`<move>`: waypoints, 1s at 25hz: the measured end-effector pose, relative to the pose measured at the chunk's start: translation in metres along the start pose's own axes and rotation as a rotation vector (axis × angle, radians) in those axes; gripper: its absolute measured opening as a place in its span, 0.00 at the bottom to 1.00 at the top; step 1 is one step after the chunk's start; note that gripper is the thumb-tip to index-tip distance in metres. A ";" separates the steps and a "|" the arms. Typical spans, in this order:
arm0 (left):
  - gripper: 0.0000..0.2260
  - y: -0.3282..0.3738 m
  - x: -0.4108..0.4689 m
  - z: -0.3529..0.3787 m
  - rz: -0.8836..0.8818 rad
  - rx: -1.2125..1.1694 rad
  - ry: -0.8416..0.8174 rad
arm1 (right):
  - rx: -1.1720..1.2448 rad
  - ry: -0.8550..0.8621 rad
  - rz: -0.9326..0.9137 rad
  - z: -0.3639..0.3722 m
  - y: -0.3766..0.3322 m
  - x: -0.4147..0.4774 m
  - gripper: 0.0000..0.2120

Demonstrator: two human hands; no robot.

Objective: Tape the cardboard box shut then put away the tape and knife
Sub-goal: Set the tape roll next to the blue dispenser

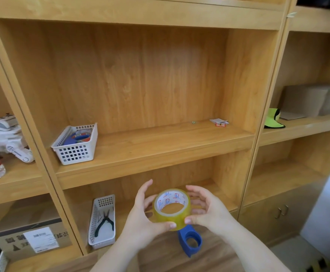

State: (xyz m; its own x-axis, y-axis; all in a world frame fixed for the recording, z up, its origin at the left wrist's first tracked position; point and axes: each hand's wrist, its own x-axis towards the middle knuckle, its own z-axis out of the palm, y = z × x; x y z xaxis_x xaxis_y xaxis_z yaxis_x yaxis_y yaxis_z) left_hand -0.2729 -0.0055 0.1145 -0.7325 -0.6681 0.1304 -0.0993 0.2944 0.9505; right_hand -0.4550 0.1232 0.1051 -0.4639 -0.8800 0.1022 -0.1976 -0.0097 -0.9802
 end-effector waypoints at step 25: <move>0.52 -0.094 0.099 0.138 -0.215 0.124 -0.142 | -0.092 0.227 0.228 -0.066 0.159 0.032 0.41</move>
State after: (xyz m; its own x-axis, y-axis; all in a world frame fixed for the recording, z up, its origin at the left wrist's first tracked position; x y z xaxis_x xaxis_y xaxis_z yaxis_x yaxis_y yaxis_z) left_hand -0.4287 -0.0051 -0.0005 -0.7721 -0.6243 -0.1191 -0.3373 0.2436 0.9093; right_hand -0.5585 0.1245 -0.0364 -0.6837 -0.7262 -0.0723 -0.1394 0.2271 -0.9638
